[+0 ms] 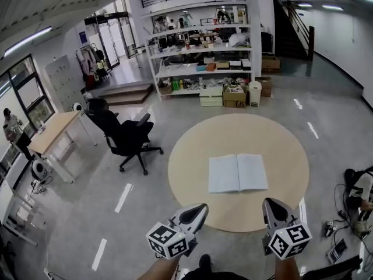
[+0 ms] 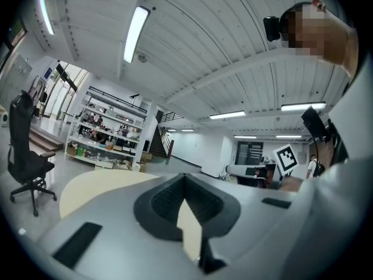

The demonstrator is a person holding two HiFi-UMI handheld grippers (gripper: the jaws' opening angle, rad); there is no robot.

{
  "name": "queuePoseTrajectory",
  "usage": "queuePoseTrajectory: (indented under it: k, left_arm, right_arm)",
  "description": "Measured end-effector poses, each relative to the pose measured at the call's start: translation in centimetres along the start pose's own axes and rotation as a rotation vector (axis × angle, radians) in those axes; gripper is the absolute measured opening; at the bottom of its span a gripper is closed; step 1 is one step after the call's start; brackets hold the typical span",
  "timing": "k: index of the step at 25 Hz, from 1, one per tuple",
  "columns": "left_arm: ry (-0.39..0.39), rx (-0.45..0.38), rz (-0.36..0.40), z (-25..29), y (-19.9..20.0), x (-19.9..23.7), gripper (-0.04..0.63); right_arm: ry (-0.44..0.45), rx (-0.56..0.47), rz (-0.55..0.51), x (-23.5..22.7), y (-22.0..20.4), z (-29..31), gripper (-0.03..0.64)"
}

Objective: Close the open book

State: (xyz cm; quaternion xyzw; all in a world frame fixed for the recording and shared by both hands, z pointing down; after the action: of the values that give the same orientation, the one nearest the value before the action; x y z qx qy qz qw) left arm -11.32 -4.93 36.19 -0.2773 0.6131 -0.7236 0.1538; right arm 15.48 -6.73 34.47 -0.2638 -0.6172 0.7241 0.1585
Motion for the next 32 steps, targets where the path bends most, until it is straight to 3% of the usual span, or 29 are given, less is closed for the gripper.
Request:
queuePoseTrajectory:
  k: [9, 15, 24, 28, 32]
  left_arm:
    - [-0.044, 0.035, 0.039, 5.8, 2.6, 8.7, -0.014]
    - [-0.029, 0.021, 0.019, 9.8, 4.0, 12.2, -0.014]
    - [0.084, 0.024, 0.0, 15.4, 4.1, 14.6, -0.014]
    - [0.156, 0.11, -0.079, 16.9, 1.7, 15.8, -0.014]
    - [0.166, 0.157, -0.113, 17.4, 0.0, 17.3, -0.014]
  right_arm:
    - [-0.022, 0.013, -0.006, -1.6, 1.8, 10.4, -0.002]
    - [-0.013, 0.01, -0.008, -3.8, 3.4, 15.1, -0.003]
    - [0.056, 0.038, -0.03, -8.4, 4.2, 20.6, -0.003]
    - [0.118, 0.139, 0.015, -9.4, 1.1, 23.3, -0.002]
    - [0.115, 0.186, 0.025, -9.9, -0.5, 25.8, -0.002]
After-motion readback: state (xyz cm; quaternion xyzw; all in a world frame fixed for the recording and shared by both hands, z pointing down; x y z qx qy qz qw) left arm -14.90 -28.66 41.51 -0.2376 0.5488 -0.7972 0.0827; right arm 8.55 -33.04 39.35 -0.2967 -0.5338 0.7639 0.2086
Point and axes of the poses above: the fingertips, and each gripper's own axes: z forward along the fingers, x to its left, y out of its top, the point moved 7 cm from there along -z, backward along the fingers, and after that the axes turned 3 degrees about y, right-handed, at the moved point
